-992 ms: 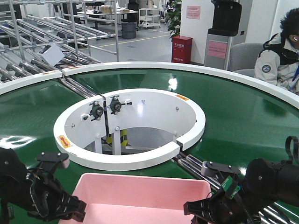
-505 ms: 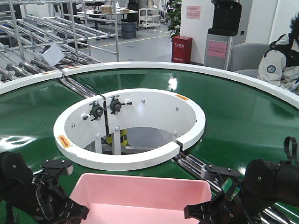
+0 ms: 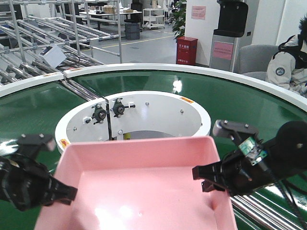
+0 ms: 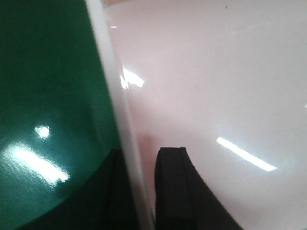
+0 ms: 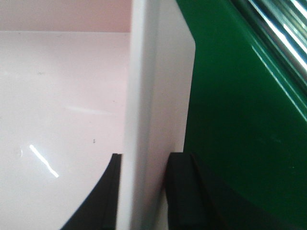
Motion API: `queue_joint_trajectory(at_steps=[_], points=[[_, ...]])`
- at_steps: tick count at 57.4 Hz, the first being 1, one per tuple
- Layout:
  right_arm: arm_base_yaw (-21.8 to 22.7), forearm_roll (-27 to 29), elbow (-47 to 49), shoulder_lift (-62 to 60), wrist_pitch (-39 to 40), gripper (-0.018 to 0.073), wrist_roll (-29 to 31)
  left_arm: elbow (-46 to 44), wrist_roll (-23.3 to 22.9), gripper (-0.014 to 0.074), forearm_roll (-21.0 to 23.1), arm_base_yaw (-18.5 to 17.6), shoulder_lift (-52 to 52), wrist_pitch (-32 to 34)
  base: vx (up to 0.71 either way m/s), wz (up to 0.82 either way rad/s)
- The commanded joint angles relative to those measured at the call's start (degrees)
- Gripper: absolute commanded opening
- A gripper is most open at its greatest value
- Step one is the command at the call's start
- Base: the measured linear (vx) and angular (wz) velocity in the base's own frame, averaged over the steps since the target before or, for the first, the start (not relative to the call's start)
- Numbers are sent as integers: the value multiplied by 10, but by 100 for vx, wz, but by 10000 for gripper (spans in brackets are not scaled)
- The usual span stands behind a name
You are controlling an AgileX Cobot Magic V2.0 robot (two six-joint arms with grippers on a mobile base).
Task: Grab pink bin and stack on right shelf
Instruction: 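Close both grippers on the bin walls and lift the pink bin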
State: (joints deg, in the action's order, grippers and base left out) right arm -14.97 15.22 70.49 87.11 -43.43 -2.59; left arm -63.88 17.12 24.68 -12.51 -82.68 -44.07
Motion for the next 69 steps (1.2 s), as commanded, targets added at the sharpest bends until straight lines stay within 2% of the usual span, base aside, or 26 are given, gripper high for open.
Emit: queue_joint_trajectory(at_steps=[1, 12, 23, 69], points=[[3, 24, 24, -53, 26, -8, 9, -16, 2, -8, 25, -2, 73, -5, 0, 0], [3, -4, 24, -123, 27, -8, 7, -16, 0, -8, 24, -2, 148, -4, 0, 0], [3, -42, 24, -148, 20, -8, 6, -16, -7, -6, 22, -2, 170, 8, 0, 0], [3, -43, 24, -148, 17, -8, 6, -16, -11, -5, 26, -2, 169, 6, 0, 0]])
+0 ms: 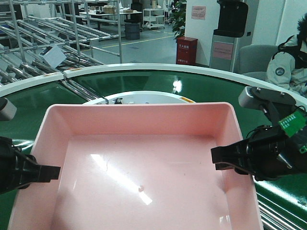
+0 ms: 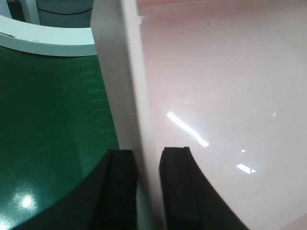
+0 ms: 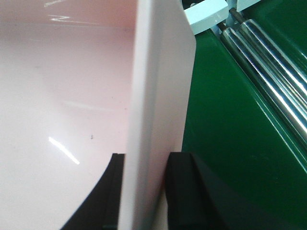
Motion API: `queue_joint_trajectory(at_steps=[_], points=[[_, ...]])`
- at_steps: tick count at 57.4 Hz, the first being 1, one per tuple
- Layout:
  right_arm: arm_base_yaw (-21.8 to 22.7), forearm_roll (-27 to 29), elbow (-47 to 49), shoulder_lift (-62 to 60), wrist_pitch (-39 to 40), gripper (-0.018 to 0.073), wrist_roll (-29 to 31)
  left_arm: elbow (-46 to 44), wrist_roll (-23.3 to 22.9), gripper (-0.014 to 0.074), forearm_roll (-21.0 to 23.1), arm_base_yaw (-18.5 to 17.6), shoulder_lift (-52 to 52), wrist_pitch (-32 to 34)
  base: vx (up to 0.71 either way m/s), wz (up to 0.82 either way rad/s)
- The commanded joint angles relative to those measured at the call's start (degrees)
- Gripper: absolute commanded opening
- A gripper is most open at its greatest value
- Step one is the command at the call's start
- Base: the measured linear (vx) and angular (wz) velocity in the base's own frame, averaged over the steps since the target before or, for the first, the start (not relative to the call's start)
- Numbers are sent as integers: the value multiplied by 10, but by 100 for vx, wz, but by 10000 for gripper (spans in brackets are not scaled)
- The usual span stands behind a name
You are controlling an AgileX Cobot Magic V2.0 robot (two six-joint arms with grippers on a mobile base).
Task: Grab pink bin and stack on right shelf
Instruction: 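Close both grippers on the bin walls and lift the pink bin, then hold the pink bin with both grippers while the base drives to the table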
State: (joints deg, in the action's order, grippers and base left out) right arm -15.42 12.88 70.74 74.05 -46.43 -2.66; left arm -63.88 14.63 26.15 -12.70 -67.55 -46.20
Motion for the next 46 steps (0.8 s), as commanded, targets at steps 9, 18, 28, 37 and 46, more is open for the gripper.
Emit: queue_joint_trajectory(at_steps=[9, 18, 28, 37, 46], points=[[7, -20, 21, -18, 47, -8, 7, -16, 14, -5, 11, 0, 17, 27, 0, 0], [7, -20, 21, -18, 47, -8, 7, -16, 14, -5, 11, 0, 17, 27, -1, 1], [7, -20, 21, -18, 47, -8, 7, -16, 14, -5, 11, 0, 17, 27, -5, 0], [7, -20, 21, -18, 47, -8, 7, -16, 14, -5, 11, 0, 17, 27, -13, 1], [7, -20, 21, -18, 47, -8, 7, -16, 14, -5, 11, 0, 17, 27, -21, -1]])
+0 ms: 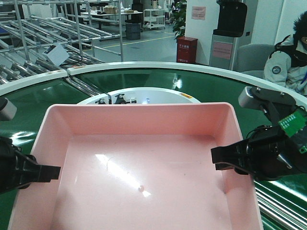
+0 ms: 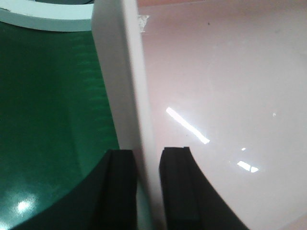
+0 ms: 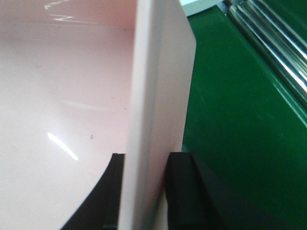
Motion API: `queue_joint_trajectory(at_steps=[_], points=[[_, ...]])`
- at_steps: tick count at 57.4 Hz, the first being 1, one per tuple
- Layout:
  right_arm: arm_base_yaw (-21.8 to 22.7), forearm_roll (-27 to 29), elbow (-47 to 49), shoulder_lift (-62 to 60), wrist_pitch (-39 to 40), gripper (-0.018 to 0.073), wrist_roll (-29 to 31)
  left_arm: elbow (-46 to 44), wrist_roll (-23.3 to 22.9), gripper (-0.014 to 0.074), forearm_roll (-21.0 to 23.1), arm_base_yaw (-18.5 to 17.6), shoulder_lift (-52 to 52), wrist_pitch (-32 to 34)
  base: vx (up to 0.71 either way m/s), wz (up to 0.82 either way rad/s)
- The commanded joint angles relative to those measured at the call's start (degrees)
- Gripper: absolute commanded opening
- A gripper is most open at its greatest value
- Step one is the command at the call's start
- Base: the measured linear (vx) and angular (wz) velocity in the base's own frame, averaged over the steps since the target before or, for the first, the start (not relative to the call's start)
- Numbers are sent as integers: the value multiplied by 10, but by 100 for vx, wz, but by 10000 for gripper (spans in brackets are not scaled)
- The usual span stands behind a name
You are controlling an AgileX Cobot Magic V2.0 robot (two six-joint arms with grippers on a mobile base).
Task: Grab pink bin and stack on right shelf
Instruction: 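Hold the pink bin with both grippers while the base drives to the table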
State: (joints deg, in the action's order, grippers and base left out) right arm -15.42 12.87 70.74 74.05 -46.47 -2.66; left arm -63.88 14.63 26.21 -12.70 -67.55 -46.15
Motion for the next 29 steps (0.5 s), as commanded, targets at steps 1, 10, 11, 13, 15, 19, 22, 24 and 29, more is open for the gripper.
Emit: queue_joint_trajectory(at_steps=[1, 10, 11, 13, 15, 19, 22, 24, 29], points=[[7, -20, 21, -18, 47, -8, 7, -16, 14, -5, 10, 0, 17, 27, -23, -1], [7, -20, 21, -18, 47, -8, 7, -16, 14, -5, 10, 0, 17, 27, -25, 3], [7, -20, 21, -18, 47, -8, 7, -16, 14, -5, 10, 0, 17, 27, -27, 7], [7, -20, 21, -18, 47, -8, 7, -16, 14, -5, 10, 0, 17, 27, -28, 8], [7, -20, 21, -18, 47, -8, 7, -16, 14, -5, 10, 0, 17, 27, -29, 9], [7, -20, 21, -18, 47, -8, 7, -16, 14, -5, 10, 0, 17, 27, -30, 8], [7, -20, 21, -18, 46, -8, 7, -16, 14, -5, 10, 0, 17, 27, -31, 7], [7, -20, 21, -18, 45, -8, 7, -16, 14, -5, 10, 0, 17, 27, -31, 4], [7, -20, 21, -18, 44, -8, 7, -16, 14, -5, 10, 0, 17, 27, -32, -2]])
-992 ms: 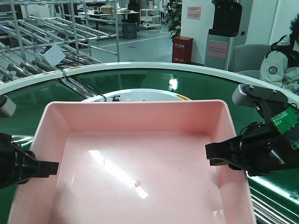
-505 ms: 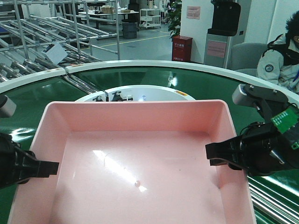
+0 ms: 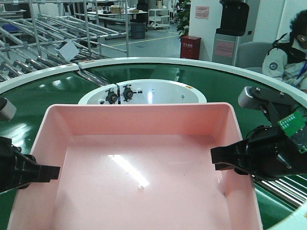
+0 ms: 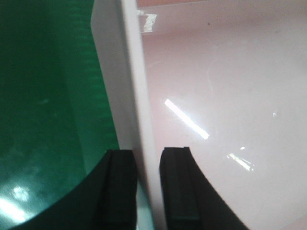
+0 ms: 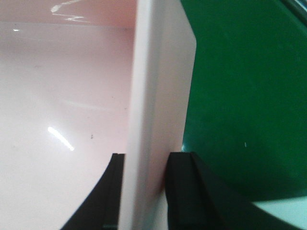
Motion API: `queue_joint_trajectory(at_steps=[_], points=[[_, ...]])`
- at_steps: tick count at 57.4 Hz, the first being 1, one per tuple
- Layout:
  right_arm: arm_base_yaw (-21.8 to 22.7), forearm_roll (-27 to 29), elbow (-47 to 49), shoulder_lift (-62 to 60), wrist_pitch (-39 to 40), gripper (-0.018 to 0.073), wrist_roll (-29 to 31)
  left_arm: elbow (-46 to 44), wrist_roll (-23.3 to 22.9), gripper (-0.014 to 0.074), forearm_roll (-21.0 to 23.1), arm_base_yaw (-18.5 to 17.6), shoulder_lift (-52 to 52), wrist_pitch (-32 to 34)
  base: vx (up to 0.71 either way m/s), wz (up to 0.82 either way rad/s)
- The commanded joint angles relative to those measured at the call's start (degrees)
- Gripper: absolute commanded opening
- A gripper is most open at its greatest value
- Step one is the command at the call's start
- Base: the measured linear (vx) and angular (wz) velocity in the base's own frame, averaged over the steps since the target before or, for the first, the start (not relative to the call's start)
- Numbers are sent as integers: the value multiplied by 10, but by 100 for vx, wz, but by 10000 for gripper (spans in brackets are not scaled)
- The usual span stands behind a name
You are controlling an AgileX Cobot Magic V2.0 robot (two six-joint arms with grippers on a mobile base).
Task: Grab pink bin and stack on right shelf
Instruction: 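Hold the pink bin with both grippers while the base drives to the table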
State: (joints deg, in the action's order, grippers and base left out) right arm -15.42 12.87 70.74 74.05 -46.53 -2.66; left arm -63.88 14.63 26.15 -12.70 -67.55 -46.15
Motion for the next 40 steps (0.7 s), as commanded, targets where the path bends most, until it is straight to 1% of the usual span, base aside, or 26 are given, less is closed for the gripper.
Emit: queue_joint_trajectory(at_steps=[1, 10, 20, 28, 40], points=[[7, -20, 21, -18, 45, -8, 7, -16, 14, -5, 11, 0, 17, 27, -32, -8], [7, -20, 21, -18, 45, -8, 7, -16, 14, -5, 11, 0, 17, 27, -31, -18], [7, -20, 21, -18, 45, -8, 7, -16, 14, -5, 11, 0, 17, 25, -28, -39], [7, -20, 21, -18, 45, -8, 7, -16, 14, -5, 11, 0, 17, 19, -24, -61], [7, -20, 21, -18, 45, -8, 7, -16, 14, -5, 11, 0, 17, 11, -18, -79]])
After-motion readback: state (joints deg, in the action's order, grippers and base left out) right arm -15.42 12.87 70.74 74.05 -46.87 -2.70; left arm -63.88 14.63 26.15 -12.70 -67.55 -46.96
